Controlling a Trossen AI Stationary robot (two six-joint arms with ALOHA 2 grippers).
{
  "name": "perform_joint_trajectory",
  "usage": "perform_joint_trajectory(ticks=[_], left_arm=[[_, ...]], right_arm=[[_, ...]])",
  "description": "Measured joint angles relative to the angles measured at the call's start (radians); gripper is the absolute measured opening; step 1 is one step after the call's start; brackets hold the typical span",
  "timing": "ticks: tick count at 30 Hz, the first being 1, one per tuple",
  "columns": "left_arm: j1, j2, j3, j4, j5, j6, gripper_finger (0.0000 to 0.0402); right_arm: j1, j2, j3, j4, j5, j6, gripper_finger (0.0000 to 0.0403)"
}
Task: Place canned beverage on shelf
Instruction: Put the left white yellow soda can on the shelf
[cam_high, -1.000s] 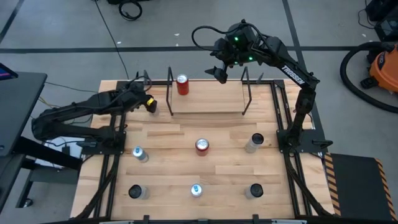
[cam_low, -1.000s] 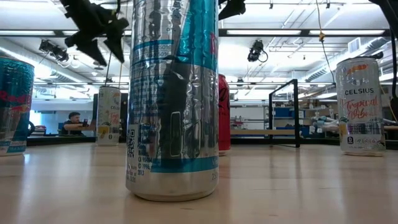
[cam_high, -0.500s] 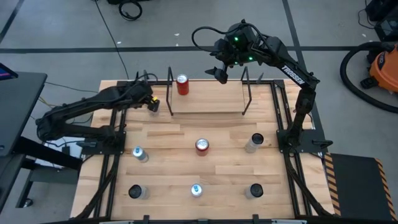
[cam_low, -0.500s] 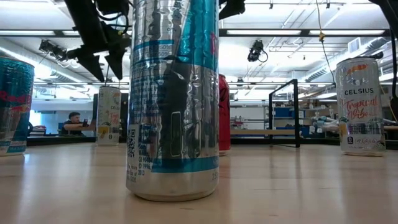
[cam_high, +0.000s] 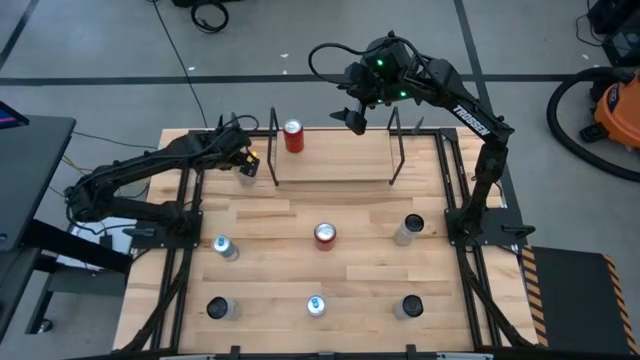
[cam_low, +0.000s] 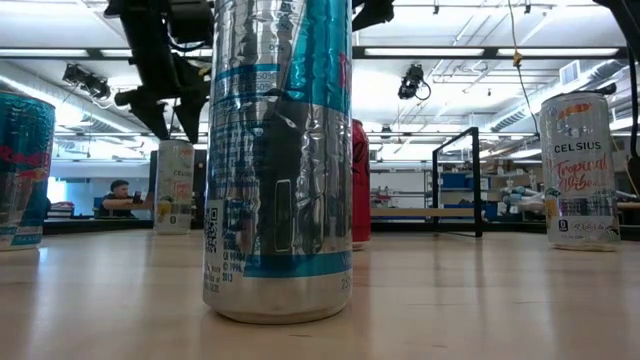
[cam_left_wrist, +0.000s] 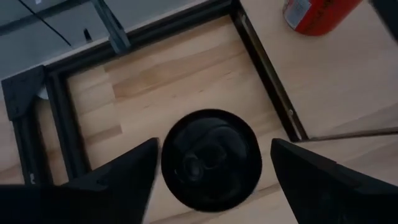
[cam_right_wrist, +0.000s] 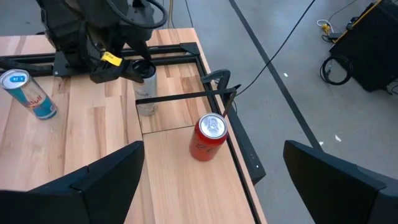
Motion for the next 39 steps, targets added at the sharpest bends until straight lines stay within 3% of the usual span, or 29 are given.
perform_joint_trajectory(ticks=[5, 14, 22, 30, 39], left_arm=[[0.017, 0.009, -0.002, -0.021, 0.091, 0.015, 0.0311], [0.017, 0.01, -0.003, -0.017, 0.087, 0.062, 0.0302], [0.017, 0.009, -0.003, -0.013, 0.09, 0.129, 0.024], [0.017, 0.008, 0.0, -0.001, 0.148, 0.23, 0.024], [0.016, 0.009, 0.175, -0.11, 0.148, 0.313, 0.024]], right_arm=[[0.0, 0.0, 0.0, 0.0, 0.0, 0.0, 0.0394], [0.0, 0.0, 0.0, 0.0, -0.001, 0.0, 0.0394], [0.0, 0.0, 0.0, 0.0, -0.001, 0.0, 0.0394], [0.0, 0.0, 0.0, 0.0, 0.0, 0.0, 0.0394], [0.0, 0.0, 0.0, 0.0, 0.0, 0.001, 0.0394]])
